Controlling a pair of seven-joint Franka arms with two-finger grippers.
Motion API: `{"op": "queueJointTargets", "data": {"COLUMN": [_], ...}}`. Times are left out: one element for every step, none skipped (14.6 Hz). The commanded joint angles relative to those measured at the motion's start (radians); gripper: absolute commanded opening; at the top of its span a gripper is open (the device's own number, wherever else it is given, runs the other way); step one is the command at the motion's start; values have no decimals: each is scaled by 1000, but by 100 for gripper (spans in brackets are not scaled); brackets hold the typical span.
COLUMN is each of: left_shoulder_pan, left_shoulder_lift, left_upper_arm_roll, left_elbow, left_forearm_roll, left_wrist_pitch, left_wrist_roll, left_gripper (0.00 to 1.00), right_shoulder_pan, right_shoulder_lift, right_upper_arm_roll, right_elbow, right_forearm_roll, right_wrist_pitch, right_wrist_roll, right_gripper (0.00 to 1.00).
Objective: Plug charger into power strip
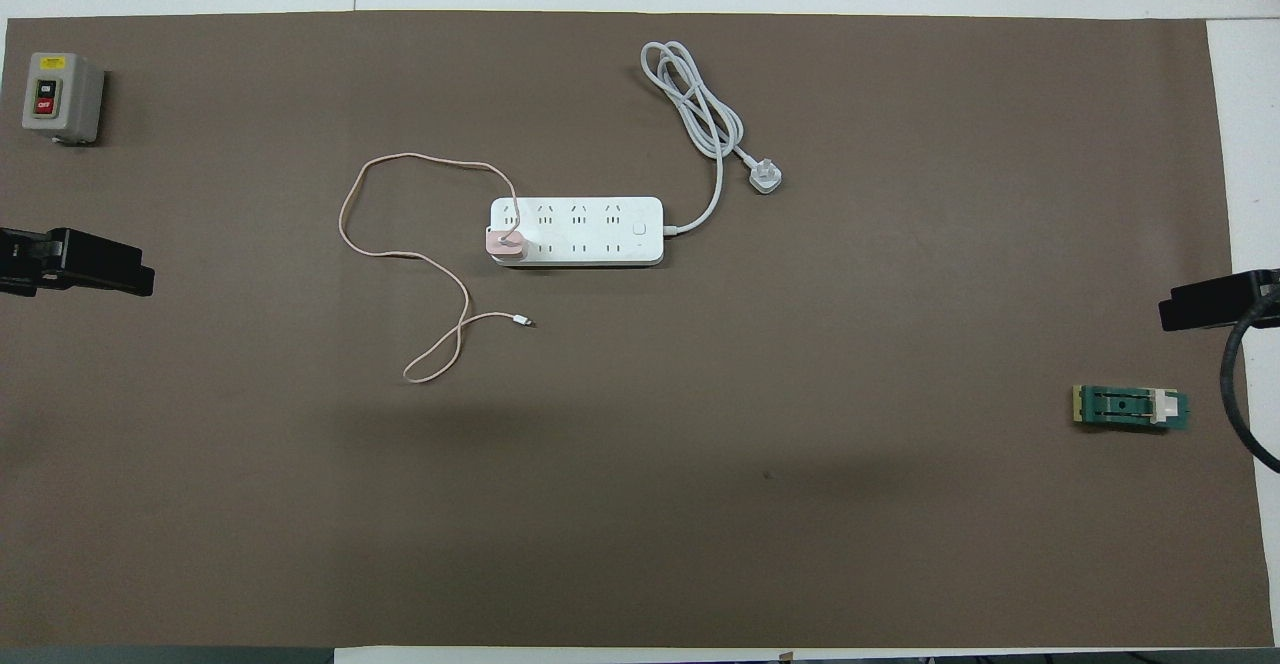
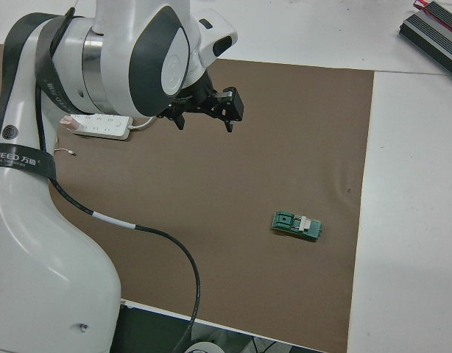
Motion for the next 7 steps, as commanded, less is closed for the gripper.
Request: {"op": "queueJointTargets", "data": {"left_shoulder_pan": [-10, -10, -10, -10, -10, -10, -11], "left_shoulder_lift": [5, 4, 4, 2, 4, 4, 4], "left_upper_arm_roll": [12, 12, 12, 12, 12, 12, 12], "left_elbow": [7, 7, 5, 5, 5, 5, 5], "left_forearm_roll": [-7, -7, -7, -7, -7, -7, -7], "left_wrist_pitch": [-6, -6, -6, -7, -7, -6, -3], "left_wrist_roll": [17, 19, 19, 19, 19, 19, 19], "left_gripper": [100, 100, 100, 100, 100, 100, 100], "right_shoulder_pan": [-20, -20, -20, -20, -20, -20, -20], "right_shoulder_lift": [-22, -22, -22, -20, -22, -22, -22], "right_upper_arm_roll": [10, 10, 10, 10, 10, 10, 10], "right_elbow": [-17, -17, -17, -17, -17, -15, -17], "right_forearm_roll": [8, 8, 8, 8, 8, 8, 8], "right_wrist_pitch": [-10, -10, -10, -9, -10, -10, -10], "right_wrist_roll": [8, 9, 8, 8, 8, 8, 8], "right_gripper": [100, 100, 100, 100, 100, 100, 100]}}
